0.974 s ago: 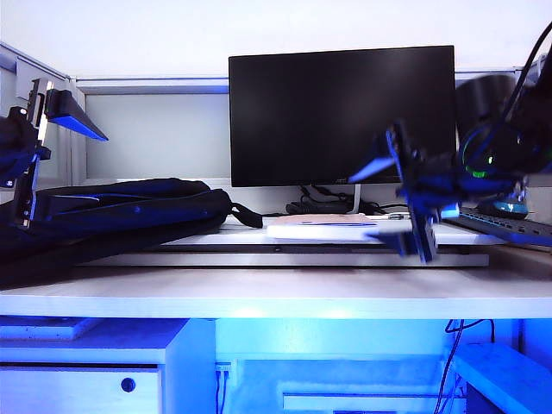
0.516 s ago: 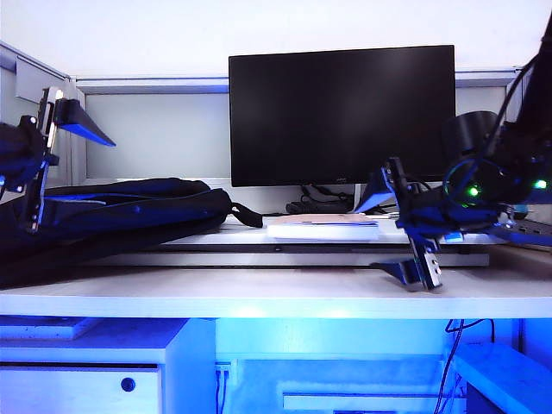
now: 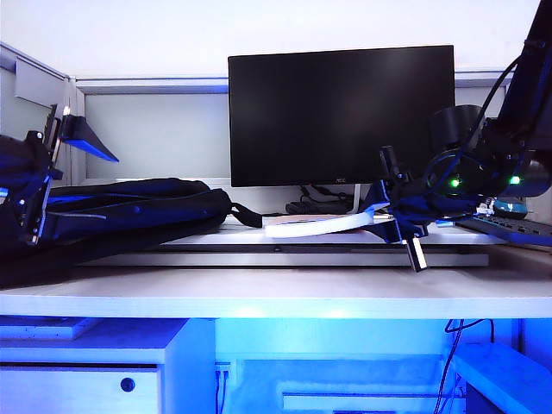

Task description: Pick up the book on the desk and put it into the open backpack.

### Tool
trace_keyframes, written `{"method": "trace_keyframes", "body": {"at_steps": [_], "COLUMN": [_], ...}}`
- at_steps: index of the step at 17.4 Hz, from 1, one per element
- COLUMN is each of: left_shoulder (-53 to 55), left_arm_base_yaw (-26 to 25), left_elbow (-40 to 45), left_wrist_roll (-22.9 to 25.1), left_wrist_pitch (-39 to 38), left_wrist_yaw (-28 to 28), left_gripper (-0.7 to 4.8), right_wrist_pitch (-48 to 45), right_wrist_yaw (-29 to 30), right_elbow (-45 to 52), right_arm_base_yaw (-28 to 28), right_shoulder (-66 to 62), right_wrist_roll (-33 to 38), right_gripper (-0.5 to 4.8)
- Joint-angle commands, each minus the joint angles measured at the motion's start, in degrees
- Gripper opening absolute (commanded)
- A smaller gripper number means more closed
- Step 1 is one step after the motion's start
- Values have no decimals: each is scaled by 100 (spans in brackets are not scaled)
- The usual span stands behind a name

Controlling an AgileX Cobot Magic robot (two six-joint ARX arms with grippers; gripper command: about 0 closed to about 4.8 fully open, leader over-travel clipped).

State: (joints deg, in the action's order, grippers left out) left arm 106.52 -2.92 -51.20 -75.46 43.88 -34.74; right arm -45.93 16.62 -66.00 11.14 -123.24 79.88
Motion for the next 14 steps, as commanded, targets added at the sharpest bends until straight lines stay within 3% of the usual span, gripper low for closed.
{"method": "trace_keyframes", "body": {"at_steps": [1, 6, 9, 14], "left_shoulder": [-20, -17, 168, 393], "left_arm_base_yaw": [-9, -9, -9, 2], "left_elbow": [-15, -251, -669, -855], "left_wrist_roll": [-225, -251, -232, -258], "left_wrist_pitch": [365, 461, 68, 107], "left_wrist_yaw": [4, 153, 254, -437], "left_gripper": [479, 479, 479, 479], "right_wrist_pitch": [-24, -24, -70, -96], "right_wrist_yaw": [-22, 28, 44, -22], "right_elbow": [-24, -24, -26, -39], "right_arm_base_yaw": [2, 2, 2, 2], "right_shoulder": [44, 44, 44, 44], "right_wrist_roll": [-85, -85, -81, -83], "right_gripper": [-2, -2, -2, -2]}}
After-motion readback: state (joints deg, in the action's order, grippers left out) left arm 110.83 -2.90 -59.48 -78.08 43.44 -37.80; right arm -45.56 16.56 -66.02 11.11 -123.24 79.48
